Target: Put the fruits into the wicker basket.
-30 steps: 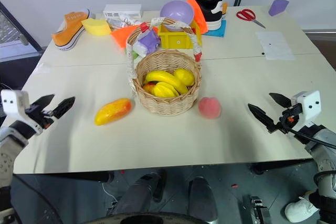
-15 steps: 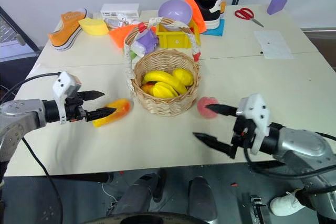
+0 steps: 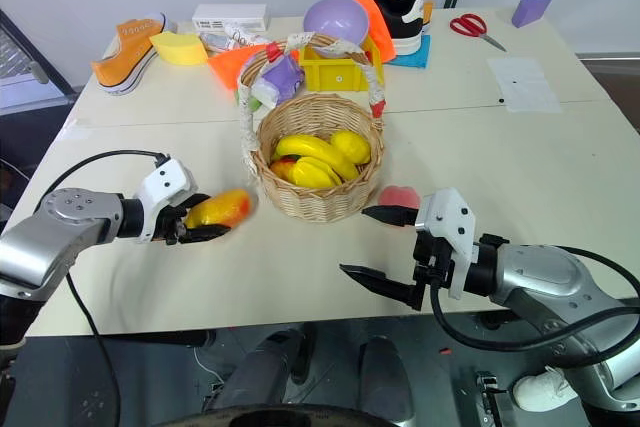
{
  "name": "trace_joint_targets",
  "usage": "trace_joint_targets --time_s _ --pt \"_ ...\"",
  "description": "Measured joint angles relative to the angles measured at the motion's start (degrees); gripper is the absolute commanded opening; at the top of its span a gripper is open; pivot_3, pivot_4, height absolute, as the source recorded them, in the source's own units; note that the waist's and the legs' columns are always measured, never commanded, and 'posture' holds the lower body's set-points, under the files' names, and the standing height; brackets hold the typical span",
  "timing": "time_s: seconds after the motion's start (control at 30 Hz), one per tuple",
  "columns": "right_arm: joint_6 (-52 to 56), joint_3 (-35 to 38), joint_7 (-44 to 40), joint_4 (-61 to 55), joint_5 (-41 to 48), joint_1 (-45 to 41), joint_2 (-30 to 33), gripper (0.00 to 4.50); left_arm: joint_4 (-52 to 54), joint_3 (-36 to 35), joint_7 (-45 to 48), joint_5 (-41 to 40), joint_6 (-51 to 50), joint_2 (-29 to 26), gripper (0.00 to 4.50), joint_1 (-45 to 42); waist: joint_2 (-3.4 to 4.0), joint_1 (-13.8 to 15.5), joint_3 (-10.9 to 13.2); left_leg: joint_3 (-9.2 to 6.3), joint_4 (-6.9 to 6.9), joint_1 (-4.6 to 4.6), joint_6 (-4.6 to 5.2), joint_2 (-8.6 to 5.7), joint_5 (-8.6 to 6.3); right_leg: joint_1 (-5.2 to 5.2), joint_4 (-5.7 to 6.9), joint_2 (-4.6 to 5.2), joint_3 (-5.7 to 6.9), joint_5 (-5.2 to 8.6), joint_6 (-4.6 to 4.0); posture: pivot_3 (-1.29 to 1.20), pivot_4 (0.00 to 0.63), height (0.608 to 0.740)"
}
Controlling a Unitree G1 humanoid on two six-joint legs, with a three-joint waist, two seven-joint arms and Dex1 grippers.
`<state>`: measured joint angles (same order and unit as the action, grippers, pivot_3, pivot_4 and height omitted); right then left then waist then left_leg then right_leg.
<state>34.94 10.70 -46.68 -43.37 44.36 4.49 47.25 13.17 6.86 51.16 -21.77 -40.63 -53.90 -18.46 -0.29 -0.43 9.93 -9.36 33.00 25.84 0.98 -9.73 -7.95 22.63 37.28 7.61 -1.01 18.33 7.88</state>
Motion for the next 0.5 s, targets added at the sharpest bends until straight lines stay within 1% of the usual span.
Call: trace_joint_targets --time_s 0.1,0.17,0.27,0.33,0.4,0.47,0.5 --pt "-1.15 -0.06 -0.71 0.12 -0.94 0.76 0.01 4.5 0.02 -2.67 0.1 -0.46 0.2 0.03 2.18 0.55 -0.01 -0.17 0.01 0.0 0.02 -0.02 0.0 0.01 0.0 0.0 0.05 0.0 -0.01 -0.01 0.01 0.0 0.15 0.74" --pt "-1.64 0.07 -1.04 0.43 -1.31 1.13 0.08 4.5 0.08 -6.59 0.65 -2.32 0.15 0.09 2.18 1.66 -0.01 -0.19 0.01 -0.01 0.02 -0.03 0.0 0.02 0.0 0.0 0.06 -0.03 0.0 -0.01 0.02 0.0 0.15 0.74" --pt "-2.24 2.23 -1.82 1.78 -1.39 1.45 0.66 4.5 3.0 -13.8 2.44 -9.62 -2.94 0.68 2.18 2.54 -0.05 -0.05 0.03 -0.01 0.02 -0.01 0.0 0.02 0.0 0.0 0.05 -0.05 0.0 -0.01 0.02 0.0 0.15 0.74" --pt "-2.71 4.21 -2.29 3.32 -1.39 1.31 1.03 4.5 6.69 -16.99 2.25 -15.46 -6.34 2.13 2.18 0.11 -0.06 0.61 0.03 -0.02 0.09 -0.09 0.0 0.02 0.0 -0.1 0.05 -0.05 0.04 -0.01 0.03 0.0 0.15 0.74" --pt "-3.04 5.27 -2.62 5.02 -1.6 0.65 1.14 4.5 9.88 -16.57 -0.08 -18.53 -8.82 5.55 2.18 -4.72 -0.09 1.32 0.03 -0.02 0.17 -0.18 0.0 0.02 0.0 -0.26 0.05 -0.03 0.08 -0.04 0.07 0.0 0.15 0.74" --pt "-3.32 5.67 -2.66 6.94 -2.45 -0.9 1.18 4.5 12.09 -12.02 -4.54 -17.78 -9.49 10.92 2.18 -11.21 -0.15 1.78 0.05 0.04 0.3 -0.19 0.0 0.02 0.01 -0.38 0.03 0.02 0.13 -0.15 0.21 0.0 0.15 0.74" --pt "-3.34 6.03 -2.52 7.7 -2.54 -1.14 1.16 4.5 11.94 -9.04 -7.39 -16.18 -10.01 14.24 2.18 -14.33 -0.14 2.02 0.04 0.08 0.35 -0.21 0.01 0.02 0.01 -0.46 0.0 0.03 0.13 -0.17 0.24 0.0 0.15 0.74"
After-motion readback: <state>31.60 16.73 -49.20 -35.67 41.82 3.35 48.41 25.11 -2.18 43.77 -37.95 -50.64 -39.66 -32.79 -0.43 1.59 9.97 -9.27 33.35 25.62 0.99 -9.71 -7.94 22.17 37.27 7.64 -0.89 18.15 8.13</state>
